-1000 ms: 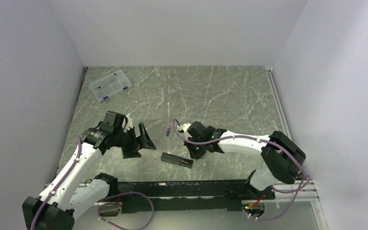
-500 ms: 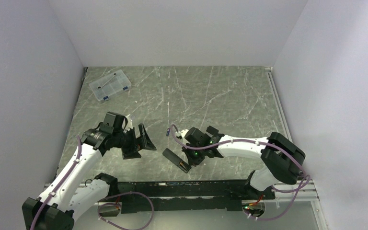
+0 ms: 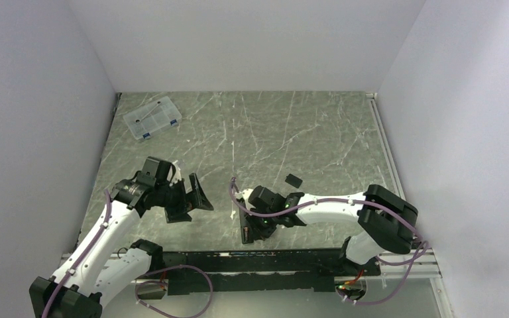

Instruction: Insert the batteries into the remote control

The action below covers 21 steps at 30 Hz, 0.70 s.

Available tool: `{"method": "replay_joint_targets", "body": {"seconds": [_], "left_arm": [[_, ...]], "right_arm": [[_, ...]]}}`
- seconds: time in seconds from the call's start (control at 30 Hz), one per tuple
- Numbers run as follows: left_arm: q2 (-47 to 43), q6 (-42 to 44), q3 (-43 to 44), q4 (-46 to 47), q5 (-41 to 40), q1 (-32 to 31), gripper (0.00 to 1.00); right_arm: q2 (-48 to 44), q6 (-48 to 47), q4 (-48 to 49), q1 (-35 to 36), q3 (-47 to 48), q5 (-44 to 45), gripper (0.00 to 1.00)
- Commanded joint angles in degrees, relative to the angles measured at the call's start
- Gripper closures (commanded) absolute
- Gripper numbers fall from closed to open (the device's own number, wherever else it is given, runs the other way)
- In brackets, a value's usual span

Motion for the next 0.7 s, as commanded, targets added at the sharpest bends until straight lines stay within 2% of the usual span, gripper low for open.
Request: {"method": "replay_joint_targets", "body": {"seconds": [0.0,0.27,0.67], "left_arm": [[-1.44,-1.55,0.77,-2.99,-2.66,0.28,0.03],[-3.99,-3.2,0.35,-4.42,-4.65,0.28,0.03],[-2.25,-4.35,-4.01,2.18,0.73,0.28,0.03]], "right_arm": [[1.94,2.24,3.76,1.38,1.83,-0.79,1.0],[6.27,2.89,6.22,2.82,6.01,-0.52,1.0],[9.53,2.71,6.2,2.87,10.54,1.99,1.0]]}}
